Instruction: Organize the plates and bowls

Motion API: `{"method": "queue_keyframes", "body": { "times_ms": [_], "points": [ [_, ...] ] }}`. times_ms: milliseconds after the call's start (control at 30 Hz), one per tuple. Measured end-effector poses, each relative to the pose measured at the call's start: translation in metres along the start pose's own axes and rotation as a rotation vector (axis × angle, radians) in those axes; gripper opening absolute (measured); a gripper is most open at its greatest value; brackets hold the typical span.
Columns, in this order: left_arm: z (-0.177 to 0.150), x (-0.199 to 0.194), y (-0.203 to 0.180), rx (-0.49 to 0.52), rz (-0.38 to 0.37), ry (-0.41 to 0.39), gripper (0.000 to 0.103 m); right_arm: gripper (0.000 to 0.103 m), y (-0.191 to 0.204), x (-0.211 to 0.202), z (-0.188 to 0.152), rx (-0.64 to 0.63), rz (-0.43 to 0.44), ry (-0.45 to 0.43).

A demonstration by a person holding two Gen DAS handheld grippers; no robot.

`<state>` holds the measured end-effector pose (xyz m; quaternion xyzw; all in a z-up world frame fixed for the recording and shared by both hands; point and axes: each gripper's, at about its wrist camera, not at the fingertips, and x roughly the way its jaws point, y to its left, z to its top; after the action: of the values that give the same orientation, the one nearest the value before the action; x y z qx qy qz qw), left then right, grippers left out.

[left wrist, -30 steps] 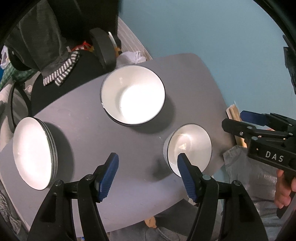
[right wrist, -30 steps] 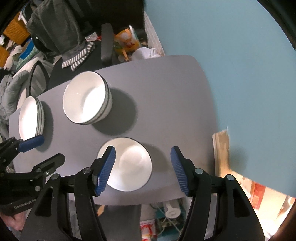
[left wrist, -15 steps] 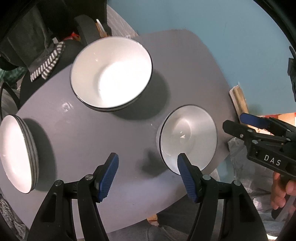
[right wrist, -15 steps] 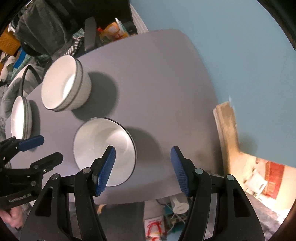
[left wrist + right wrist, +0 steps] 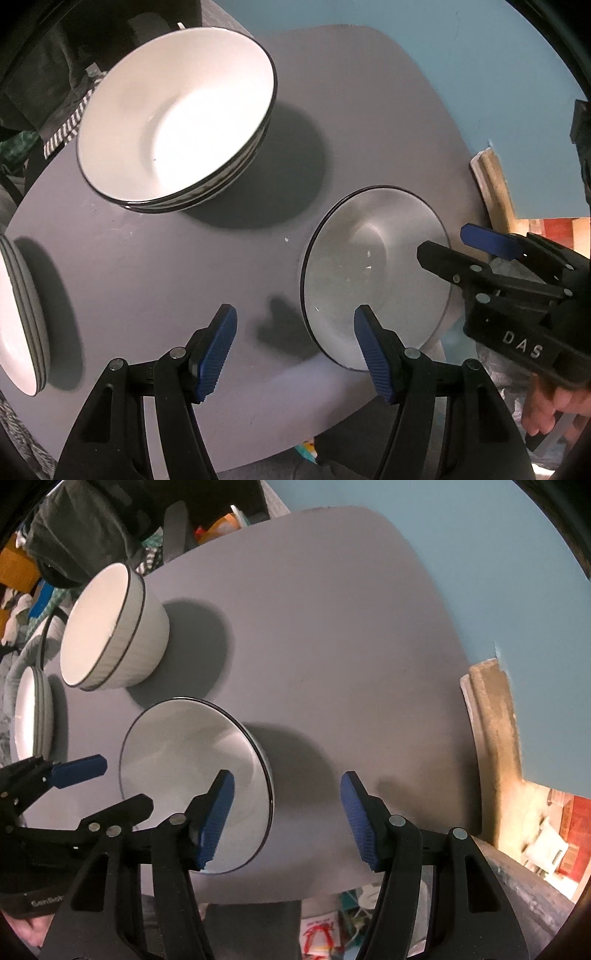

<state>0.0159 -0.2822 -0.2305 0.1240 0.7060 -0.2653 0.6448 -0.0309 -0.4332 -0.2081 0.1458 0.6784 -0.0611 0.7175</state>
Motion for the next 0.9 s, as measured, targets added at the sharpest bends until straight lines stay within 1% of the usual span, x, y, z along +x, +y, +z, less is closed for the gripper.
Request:
{"method": "queue_keyframes", "body": {
  "times_ms": [267,467,533,567,667,700,800,833,900],
  "points": [
    [0.002,0.009,-0.004,0.014,0.018,0.004,0.067,0.060,0.000,0.016,-0.005,-0.008,-0.001,0.024],
    [0.002,0.019,-0.002,-0.008,0.012,0.023,0.067,0.054,0.007,0.022,-0.004,0.007,0.001,0.037],
    [0.000,0.021,0.000,-0.022,0.002,0.029,0.063,0.051,0.006,0.022,-0.004,0.011,0.005,0.040],
    [0.000,0.021,0.001,-0.025,-0.001,0.032,0.058,0.049,0.007,0.022,-0.003,0.014,0.013,0.041],
    [0.002,0.023,0.001,-0.018,0.002,0.041,0.053,0.044,0.007,0.023,-0.002,0.029,0.021,0.040],
    [0.003,0.023,0.001,-0.016,0.004,0.042,0.050,0.041,0.007,0.023,-0.002,0.034,0.024,0.041],
    [0.008,0.019,0.003,-0.023,-0.004,0.039,0.047,0.034,0.007,0.024,-0.003,0.042,0.031,0.052],
    [0.010,0.018,0.004,-0.027,-0.007,0.037,0.046,0.030,0.007,0.025,-0.003,0.043,0.033,0.056],
    [0.012,0.018,0.006,-0.036,-0.013,0.037,0.038,0.024,0.009,0.028,-0.004,0.043,0.035,0.070]
  ]
}}
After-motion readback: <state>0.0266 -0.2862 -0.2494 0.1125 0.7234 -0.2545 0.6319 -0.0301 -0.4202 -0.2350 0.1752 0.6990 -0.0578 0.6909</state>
